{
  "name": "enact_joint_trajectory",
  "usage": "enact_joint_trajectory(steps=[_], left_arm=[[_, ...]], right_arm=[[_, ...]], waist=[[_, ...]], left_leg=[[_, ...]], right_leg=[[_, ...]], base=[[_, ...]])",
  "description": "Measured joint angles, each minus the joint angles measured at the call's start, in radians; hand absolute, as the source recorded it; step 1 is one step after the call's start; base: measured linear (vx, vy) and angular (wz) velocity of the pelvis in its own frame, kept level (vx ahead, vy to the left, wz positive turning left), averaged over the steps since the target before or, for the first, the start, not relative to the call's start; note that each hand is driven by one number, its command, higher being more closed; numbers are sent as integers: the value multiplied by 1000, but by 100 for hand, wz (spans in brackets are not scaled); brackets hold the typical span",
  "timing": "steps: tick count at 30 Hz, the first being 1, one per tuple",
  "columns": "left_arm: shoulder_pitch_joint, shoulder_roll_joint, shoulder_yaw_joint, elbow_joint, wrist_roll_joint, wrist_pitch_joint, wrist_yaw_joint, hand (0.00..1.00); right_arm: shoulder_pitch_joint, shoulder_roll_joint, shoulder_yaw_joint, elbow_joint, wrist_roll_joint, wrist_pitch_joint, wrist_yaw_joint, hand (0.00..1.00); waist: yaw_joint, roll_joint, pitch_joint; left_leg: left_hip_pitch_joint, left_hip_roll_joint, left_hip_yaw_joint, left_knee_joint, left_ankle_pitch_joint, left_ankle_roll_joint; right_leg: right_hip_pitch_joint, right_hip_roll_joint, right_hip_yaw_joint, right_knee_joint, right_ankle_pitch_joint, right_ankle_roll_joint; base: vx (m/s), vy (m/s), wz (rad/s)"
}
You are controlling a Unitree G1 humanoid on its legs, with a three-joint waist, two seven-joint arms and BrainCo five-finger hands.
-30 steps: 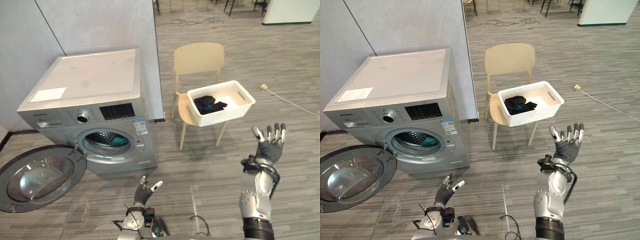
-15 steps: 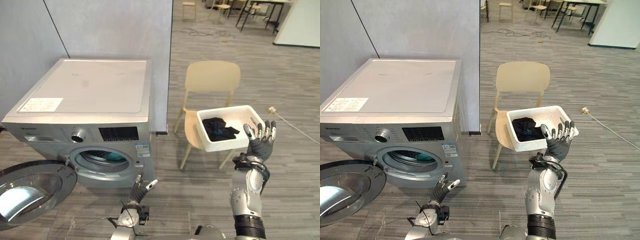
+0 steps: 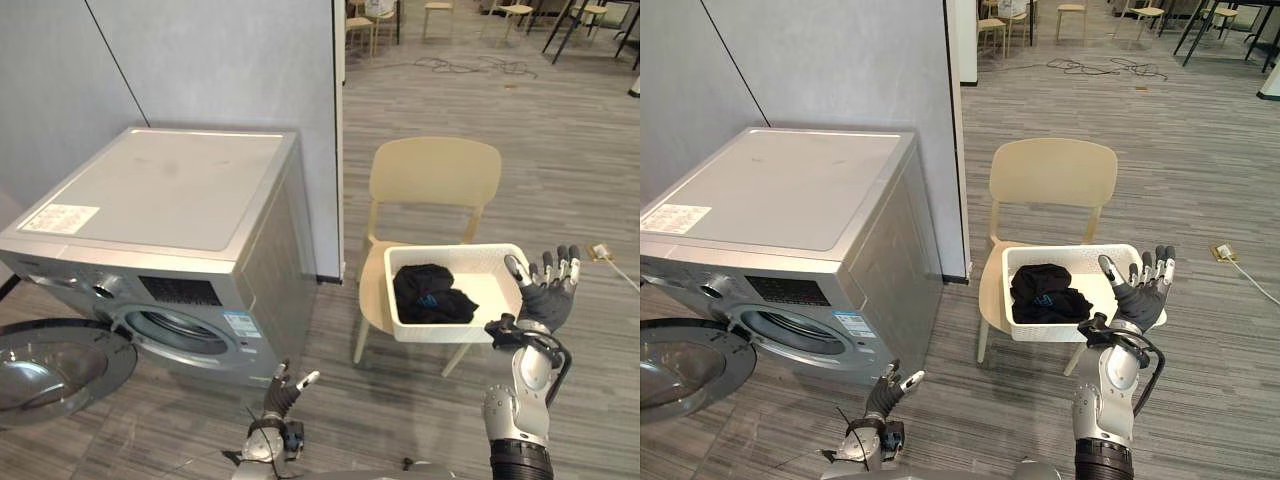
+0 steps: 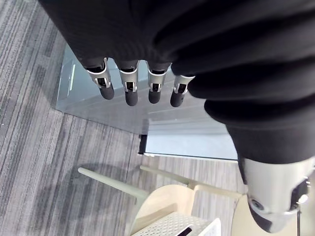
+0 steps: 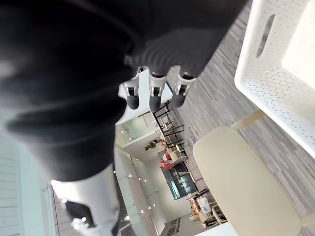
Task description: Pick up the laundry basket with both hands and put the clothes into the washing machine.
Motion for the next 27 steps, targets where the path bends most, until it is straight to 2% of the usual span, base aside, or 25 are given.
enact_joint_trajectory(steps=[1, 3, 4, 7, 9, 11, 15, 17, 18, 19, 21, 23, 27], left_arm=[[-5, 1, 3, 0, 0, 1, -3, 0], [0, -3, 2, 0, 0, 1, -12, 0], [3, -5, 2, -1, 0, 3, -19, 0], [13, -6, 19, -16, 0, 4, -26, 0], [13, -1, 29, -21, 1, 7, -46, 0], [16, 1, 28, -21, 1, 10, -59, 0], [20, 30, -5, -32, 2, 16, -107, 0], [18, 41, -13, -54, 3, 16, -126, 0], [15, 46, -15, -86, 1, 16, -133, 0], [7, 48, -14, -99, 0, 16, -135, 0], [-29, 65, -14, -117, -5, 16, -140, 0], [-38, 69, -19, -132, -12, 18, -151, 0], [-24, 69, -20, -229, -58, 17, -151, 0]], right_arm=[[0, -15, -27, 0, -37, 18, -9, 0], [0, -42, -54, 0, -73, 34, -17, 0], [0, -72, -82, 1, -123, 55, -31, 0], [-2, -152, -128, 27, -220, 112, -38, 0], [-15, -198, -165, 82, -295, 164, -34, 0], [-42, -229, -166, 159, -343, 198, -32, 0], [-265, -384, -151, 537, -534, 295, -6, 0], [-361, -434, -145, 650, -568, 304, -4, 0], [-459, -497, -127, 771, -568, 306, -2, 0], [-504, -527, -114, 821, -567, 308, 0, 0], [-646, -616, -85, 954, -566, 317, 38, 0], [-698, -659, -85, 998, -566, 320, 64, 0], [-746, -732, -71, 1002, -517, 321, 102, 0]], waist=[[0, -5, 7], [-1, -11, 13], [1, -5, 17], [-1, 4, 15], [-3, 2, 15], [-6, -3, 17], [1, -6, 35], [0, -7, 72], [2, -1, 106], [4, 4, 123], [10, -1, 198], [14, -1, 249], [29, 13, 292]], left_leg=[[-19, 17, 42, 27, 39, 63], [-29, 42, 111, 49, 66, 112], [-33, 49, 139, 69, 69, 132], [-29, 24, 193, 45, 74, 138], [-35, -11, 212, -9, 82, 127], [-33, -37, 206, -64, 107, 89], [-83, -73, 207, -152, 118, 72], [-104, -78, 206, -150, 117, 71], [-145, -79, 206, -151, 113, 66], [-163, -79, 206, -152, 111, 62], [-228, -84, 215, -162, 111, 41], [-245, -94, 234, -160, 111, 41], [-308, -93, 268, -128, 105, 50]], right_leg=[[35, 2, -36, -27, -1, -3], [83, 2, -85, -62, -3, -17], [114, -1, -113, -70, -9, -26], [148, -28, -168, -88, -14, -24], [161, -46, -206, -107, -2, -5], [171, -51, -228, -147, 32, 6], [129, -46, -249, -237, 116, 14], [107, -51, -247, -245, 138, 14], [64, -52, -243, -245, 158, 15], [43, -52, -240, -245, 167, 14], [-42, -56, -218, -242, 199, 17], [-77, -74, -210, -228, 214, 12], [-181, -110, -187, -156, 213, 15]], base=[[6, -211, 67], [20, -170, 77], [25, -111, 91], [2, -19, 65], [33, 56, 63], [45, 114, 42], [-42, 133, 16], [-138, 123, -1], [-223, 136, -8], [-212, 110, -15], [-259, 108, -19], [-208, 77, -16], [-118, 40, -19]])
